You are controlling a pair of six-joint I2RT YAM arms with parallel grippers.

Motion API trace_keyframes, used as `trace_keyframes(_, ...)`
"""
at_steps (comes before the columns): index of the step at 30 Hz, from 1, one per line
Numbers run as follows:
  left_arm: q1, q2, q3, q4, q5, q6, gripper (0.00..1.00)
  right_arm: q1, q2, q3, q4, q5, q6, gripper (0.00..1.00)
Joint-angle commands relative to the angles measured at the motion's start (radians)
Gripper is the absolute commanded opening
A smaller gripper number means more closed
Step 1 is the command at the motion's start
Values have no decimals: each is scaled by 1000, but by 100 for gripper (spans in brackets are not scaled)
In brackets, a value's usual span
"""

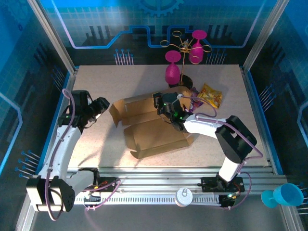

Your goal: Fold the paper box

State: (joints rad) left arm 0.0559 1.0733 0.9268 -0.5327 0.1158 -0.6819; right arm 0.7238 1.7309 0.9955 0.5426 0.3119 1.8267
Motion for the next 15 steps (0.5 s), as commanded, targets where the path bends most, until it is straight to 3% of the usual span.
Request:
trace_keyframes(1, 21, 30, -22, -19, 30, 73, 55, 2, 10, -8, 39, -35, -35, 0)
trace_keyframes(6, 48, 49, -44, -39, 19, 166, 50, -34, 18, -11, 41, -95, -58, 0)
trace_keyframes(12, 48, 128, -59, 35, 128, 257, 34, -46, 43, 9, 56, -121, -62, 0)
trace_keyframes(15, 48, 169, -70, 63, 163, 293, 33, -52, 57, 31, 59, -130, -67, 0)
